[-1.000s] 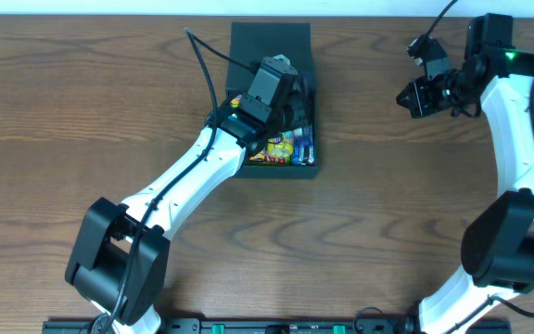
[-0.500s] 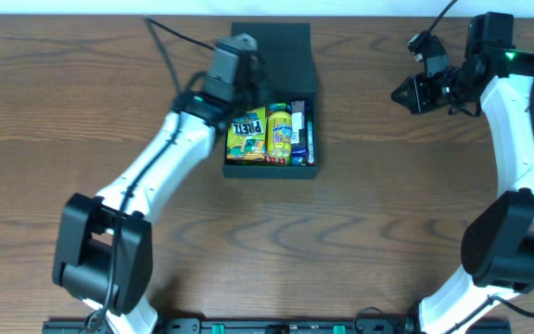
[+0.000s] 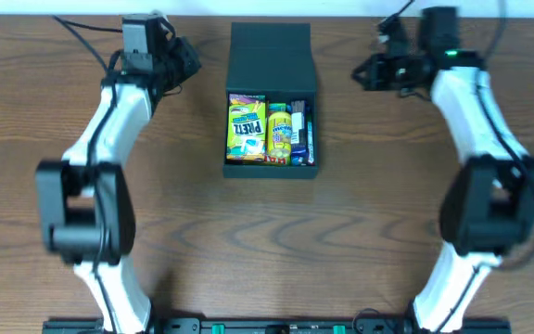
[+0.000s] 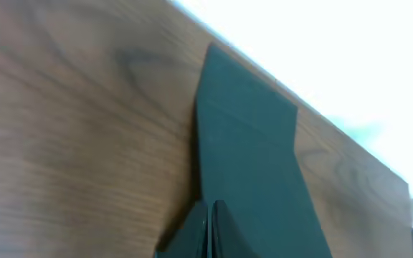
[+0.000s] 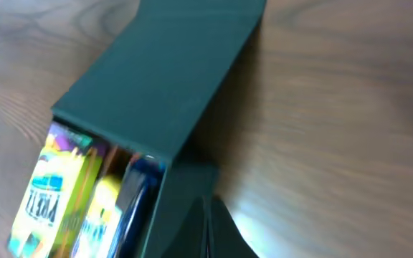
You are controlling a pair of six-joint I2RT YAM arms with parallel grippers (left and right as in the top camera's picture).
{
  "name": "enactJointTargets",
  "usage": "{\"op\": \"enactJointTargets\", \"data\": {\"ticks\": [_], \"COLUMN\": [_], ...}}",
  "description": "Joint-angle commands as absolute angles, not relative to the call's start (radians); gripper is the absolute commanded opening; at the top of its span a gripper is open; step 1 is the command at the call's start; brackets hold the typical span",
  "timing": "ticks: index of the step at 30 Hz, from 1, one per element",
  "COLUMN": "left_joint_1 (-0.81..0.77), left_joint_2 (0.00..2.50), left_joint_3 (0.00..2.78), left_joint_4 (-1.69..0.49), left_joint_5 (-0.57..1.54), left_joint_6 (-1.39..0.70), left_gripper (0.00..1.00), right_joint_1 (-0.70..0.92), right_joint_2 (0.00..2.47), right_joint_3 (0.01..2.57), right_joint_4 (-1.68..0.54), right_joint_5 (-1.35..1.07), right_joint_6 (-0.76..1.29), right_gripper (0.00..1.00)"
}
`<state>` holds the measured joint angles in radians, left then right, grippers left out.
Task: Pack container
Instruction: 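Grip the box lid edges with both grippers and swing it upward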
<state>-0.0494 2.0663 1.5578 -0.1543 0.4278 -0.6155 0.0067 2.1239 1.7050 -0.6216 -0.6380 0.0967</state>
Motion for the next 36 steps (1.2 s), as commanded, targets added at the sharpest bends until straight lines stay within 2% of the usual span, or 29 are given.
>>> {"op": "enactJointTargets", "data": {"ticks": [1, 4, 7, 14, 28, 36], "left_joint_1": [-0.042, -0.042, -0.044, -0.067, -0.082, -0.098], "left_joint_2": [2.231, 2.426, 2.505, 2.564, 2.569, 2.618], "left_joint_3": [1.760, 2.084, 2.203, 2.215, 2.211, 2.212], "left_joint_4": [-0.242, -0.479, -0.566, -0.572, -0.676, -0.630], "left_joint_5": [0.535, 0.537, 0.545, 0.603, 0.498, 0.605], "left_joint_6": [-0.638, -0.602, -0.602, -0.628, -0.663, -0.715], "left_gripper": [0.05, 0.05, 0.05, 0.05, 0.05, 0.05], "right_joint_1": [0.028, 0.051, 0.067, 0.103, 0.117, 0.131], "right_joint_2": [2.251, 2.385, 2.449, 2.518, 2.529, 2.529], "right_joint_3": [1.737, 1.860, 1.937, 1.996, 1.996, 1.996], "right_joint_4": [-0.577, -0.594, -0.595, -0.554, -0.540, -0.512], "right_joint_5": [-0.721, -0.743, -0.768, -0.798, -0.799, -0.847], "right_joint_6": [0.279, 0.335, 0.354, 0.404, 0.408, 0.389], "right_gripper": [0.02, 0.02, 0.01, 0.01, 0.01, 0.01]}}
